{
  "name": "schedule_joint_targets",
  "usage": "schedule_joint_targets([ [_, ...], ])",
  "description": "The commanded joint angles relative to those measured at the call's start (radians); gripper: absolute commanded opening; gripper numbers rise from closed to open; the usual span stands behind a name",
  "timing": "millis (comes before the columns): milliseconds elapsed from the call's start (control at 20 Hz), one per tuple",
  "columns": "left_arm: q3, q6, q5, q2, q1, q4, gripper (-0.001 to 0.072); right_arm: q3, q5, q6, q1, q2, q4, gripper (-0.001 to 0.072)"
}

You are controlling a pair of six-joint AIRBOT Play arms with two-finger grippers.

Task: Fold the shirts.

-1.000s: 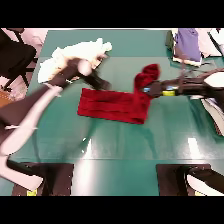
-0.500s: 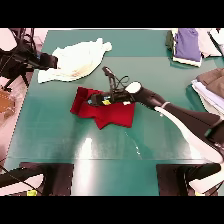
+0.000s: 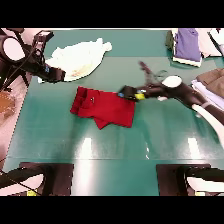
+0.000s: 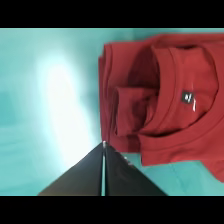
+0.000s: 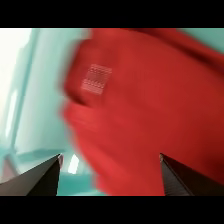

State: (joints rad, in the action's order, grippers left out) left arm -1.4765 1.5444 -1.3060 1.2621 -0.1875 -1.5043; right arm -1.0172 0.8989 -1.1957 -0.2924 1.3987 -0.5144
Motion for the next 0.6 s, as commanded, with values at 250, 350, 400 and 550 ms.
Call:
schedule_joint_targets([
  [250, 0.025, -0.011, 0.008, -0.001, 0.000, 0.047, 0.0023, 0.291, -0.117, 0.038, 0.080, -0.002, 0.056, 0.0717],
  [350, 0.024, -0.012, 0.003, -0.001, 0.000, 0.047, 0.0023, 0.200, -0.113, 0.038, 0.013, 0.101, 0.080, 0.0717],
  [400, 0.024, -0.012, 0.001, -0.001, 0.000, 0.047, 0.0023, 0.150, -0.113, 0.038, -0.022, 0.151, 0.103, 0.0717],
  [550, 0.024, -0.016, -0.014, -0.001, 0.000, 0.047, 0.0023, -0.030, -0.111, 0.036, -0.113, 0.281, 0.185, 0.0606],
])
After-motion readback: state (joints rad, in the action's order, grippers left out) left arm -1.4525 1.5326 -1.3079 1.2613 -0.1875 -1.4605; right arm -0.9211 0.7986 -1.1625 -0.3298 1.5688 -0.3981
